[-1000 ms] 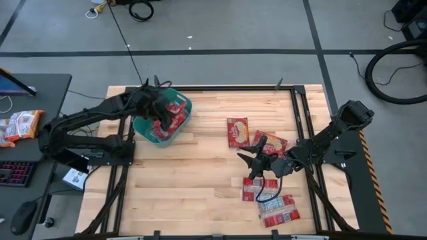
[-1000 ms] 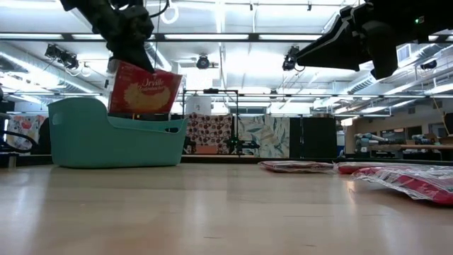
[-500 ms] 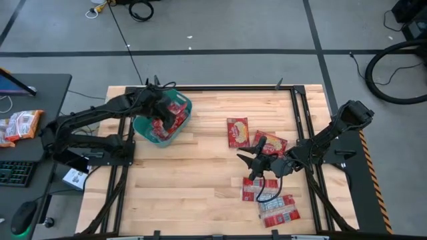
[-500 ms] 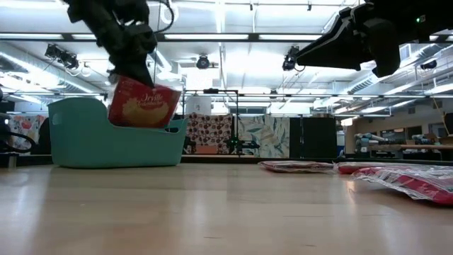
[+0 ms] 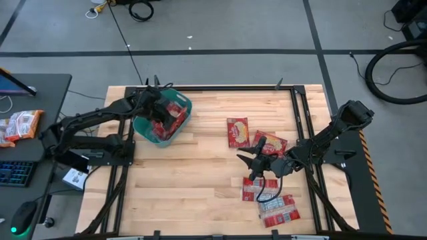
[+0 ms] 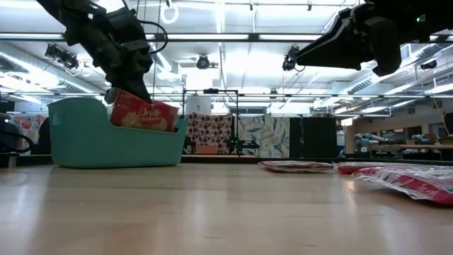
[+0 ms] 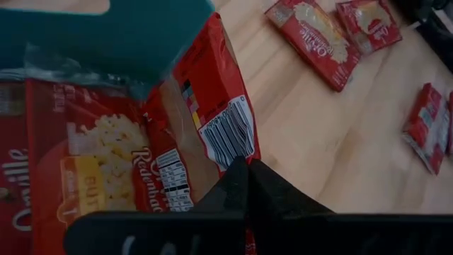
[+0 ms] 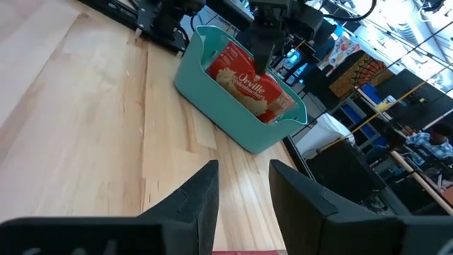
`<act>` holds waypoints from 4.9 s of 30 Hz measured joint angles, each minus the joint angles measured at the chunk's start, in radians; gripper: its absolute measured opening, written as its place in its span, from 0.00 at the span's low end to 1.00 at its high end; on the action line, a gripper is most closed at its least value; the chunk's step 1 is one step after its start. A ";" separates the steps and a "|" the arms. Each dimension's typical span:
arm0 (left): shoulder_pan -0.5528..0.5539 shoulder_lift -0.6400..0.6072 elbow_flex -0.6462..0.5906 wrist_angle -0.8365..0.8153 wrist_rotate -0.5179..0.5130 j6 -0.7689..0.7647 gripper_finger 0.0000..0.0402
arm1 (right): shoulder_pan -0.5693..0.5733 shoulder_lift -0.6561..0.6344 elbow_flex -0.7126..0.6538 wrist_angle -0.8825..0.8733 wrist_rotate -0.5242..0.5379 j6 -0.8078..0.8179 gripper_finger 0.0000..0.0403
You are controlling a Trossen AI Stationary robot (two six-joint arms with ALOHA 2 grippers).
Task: Sort popcorn bags into baskets
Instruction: Put the red popcorn bag into the green bin
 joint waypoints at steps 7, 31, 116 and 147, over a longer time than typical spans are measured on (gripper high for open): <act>0.049 0.000 -0.032 0.008 0.021 -0.001 0.01 | 0.000 0.000 0.000 0.000 -0.015 0.000 0.32; 0.086 0.001 0.002 -0.137 -0.197 0.012 0.20 | 0.000 0.000 0.000 0.000 -0.015 0.004 0.32; -0.865 0.609 0.357 0.038 -0.491 0.167 0.26 | -0.257 0.186 0.140 -0.428 -0.625 0.405 0.32; -0.963 0.909 0.505 0.186 -0.708 0.877 0.48 | -0.334 0.244 0.116 -0.284 -0.784 0.497 0.32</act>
